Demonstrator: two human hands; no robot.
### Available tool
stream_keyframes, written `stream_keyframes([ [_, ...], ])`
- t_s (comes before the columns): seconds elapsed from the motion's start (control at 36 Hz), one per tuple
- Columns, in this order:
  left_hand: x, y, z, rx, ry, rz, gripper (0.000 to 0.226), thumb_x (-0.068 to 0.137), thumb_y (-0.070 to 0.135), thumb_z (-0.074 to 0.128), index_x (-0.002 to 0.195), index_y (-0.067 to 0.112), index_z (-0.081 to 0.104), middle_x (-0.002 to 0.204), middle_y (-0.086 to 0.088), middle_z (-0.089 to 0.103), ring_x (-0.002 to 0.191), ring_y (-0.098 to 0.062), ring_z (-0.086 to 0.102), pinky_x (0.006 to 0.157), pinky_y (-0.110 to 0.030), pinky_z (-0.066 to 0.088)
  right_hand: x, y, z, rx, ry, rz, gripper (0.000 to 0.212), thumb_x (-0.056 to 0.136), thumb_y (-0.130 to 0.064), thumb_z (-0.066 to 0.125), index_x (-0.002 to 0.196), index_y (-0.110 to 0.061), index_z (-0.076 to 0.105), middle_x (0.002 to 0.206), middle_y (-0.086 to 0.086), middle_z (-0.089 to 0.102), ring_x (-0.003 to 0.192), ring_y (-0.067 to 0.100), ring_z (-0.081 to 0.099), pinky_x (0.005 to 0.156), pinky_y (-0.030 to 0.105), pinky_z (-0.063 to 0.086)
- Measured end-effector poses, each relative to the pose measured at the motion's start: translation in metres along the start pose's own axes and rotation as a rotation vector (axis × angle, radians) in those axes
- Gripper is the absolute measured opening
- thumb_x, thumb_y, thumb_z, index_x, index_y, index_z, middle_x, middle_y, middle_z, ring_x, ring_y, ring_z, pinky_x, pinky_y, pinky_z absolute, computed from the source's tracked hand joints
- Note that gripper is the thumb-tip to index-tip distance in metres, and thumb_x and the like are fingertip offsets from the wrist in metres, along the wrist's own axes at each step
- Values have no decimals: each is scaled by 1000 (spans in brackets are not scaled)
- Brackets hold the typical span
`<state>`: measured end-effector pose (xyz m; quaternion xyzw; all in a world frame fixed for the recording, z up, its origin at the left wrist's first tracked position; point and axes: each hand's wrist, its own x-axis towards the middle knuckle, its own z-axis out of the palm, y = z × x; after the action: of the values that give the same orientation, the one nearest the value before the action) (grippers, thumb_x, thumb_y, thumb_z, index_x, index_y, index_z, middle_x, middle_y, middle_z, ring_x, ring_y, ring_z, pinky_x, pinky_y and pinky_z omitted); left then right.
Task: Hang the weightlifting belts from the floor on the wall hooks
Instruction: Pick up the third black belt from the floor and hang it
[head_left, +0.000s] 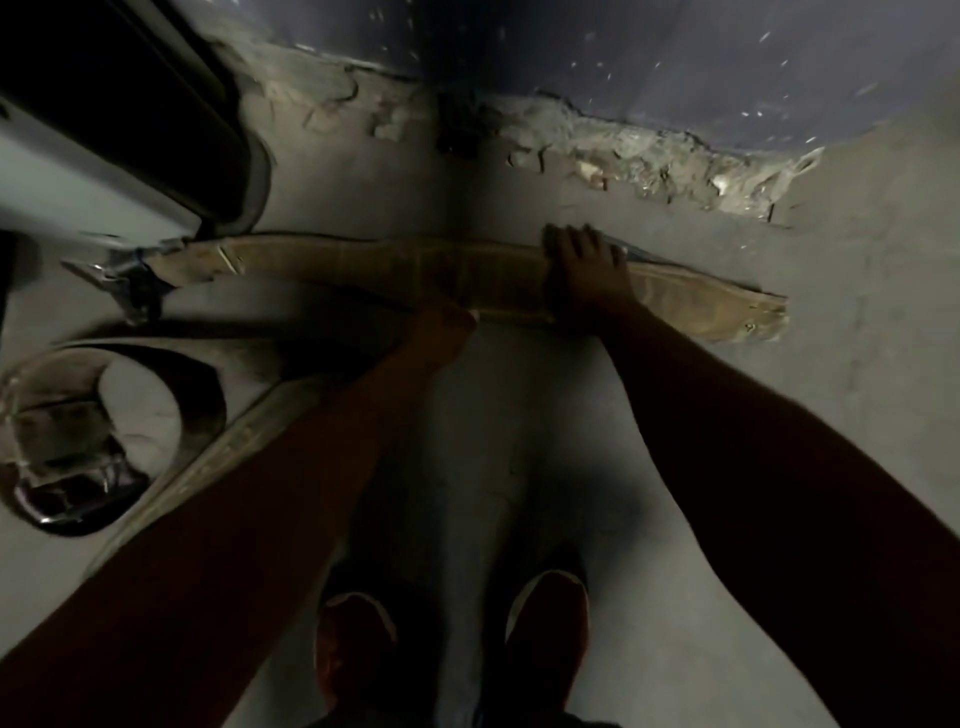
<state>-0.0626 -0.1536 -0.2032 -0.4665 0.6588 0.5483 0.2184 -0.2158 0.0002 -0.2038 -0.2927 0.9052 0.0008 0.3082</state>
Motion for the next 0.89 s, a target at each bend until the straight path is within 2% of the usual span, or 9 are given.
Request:
stream_keyframes([
  [0.08,10,3,11,-183,-12,-63,40,97,34,62,123,4,61,111,-14,62,96,-26,63,86,-40,55,1,6,7,-91,-4,-13,94,84,-37,72,157,-21,17,159,15,26,148,38,20,118,64,12],
  [0.17,6,14,13,-492,-65,-192,53,93,49,62,130,12,58,110,-6,58,79,-16,57,57,-28,55,-17,0,4,-128,155,-37,69,88,-35,67,149,-20,38,151,20,36,138,41,33,110,58,25],
  [0.28,-9,27,13,-861,-108,-252,71,83,59,68,136,14,53,121,-10,62,100,-28,62,80,-45,56,-64,-12,10,-157,283,-173,48,89,-21,64,136,-16,55,137,23,50,127,46,47,99,60,40],
  [0.39,-39,35,12,-1100,4,-326,43,101,7,51,143,2,45,145,-22,50,130,-40,51,94,-52,49,-112,-26,-11,134,37,-261,34,91,-20,64,124,-14,63,136,17,53,129,37,46,105,53,42],
  [0.44,-60,44,10,-1156,-17,-321,43,102,1,47,144,0,43,148,-24,46,136,-42,45,101,-57,43,-131,-31,-30,251,55,-211,41,90,-31,67,127,-13,62,135,14,53,124,31,50,99,42,46],
  [0.61,-141,91,0,-1165,-89,-218,43,103,5,47,145,3,43,147,-21,48,136,-41,46,101,-51,45,-164,-47,-112,531,152,-35,51,101,-36,53,146,-14,45,144,12,49,130,25,47,101,26,38],
  [0.72,-183,116,-16,-1145,-195,-147,45,102,10,48,146,1,45,146,-22,50,126,-38,56,98,-45,53,-171,-46,-154,579,80,43,67,93,-70,37,148,-32,41,153,3,40,140,23,37,116,46,33],
  [0.81,-216,138,-30,-1110,-293,-86,40,103,7,43,142,1,49,133,-20,61,112,-30,65,91,-41,58,-184,-43,-195,679,-1,-11,70,92,-60,56,150,-25,40,153,6,39,137,21,40,115,43,35],
  [0.89,-244,155,-44,-1020,-314,-48,34,101,2,45,135,3,53,122,-16,66,121,-33,61,98,-43,53,-207,-46,-243,703,-76,-61,70,88,-47,70,147,-23,43,147,4,48,131,19,47,108,36,41],
])
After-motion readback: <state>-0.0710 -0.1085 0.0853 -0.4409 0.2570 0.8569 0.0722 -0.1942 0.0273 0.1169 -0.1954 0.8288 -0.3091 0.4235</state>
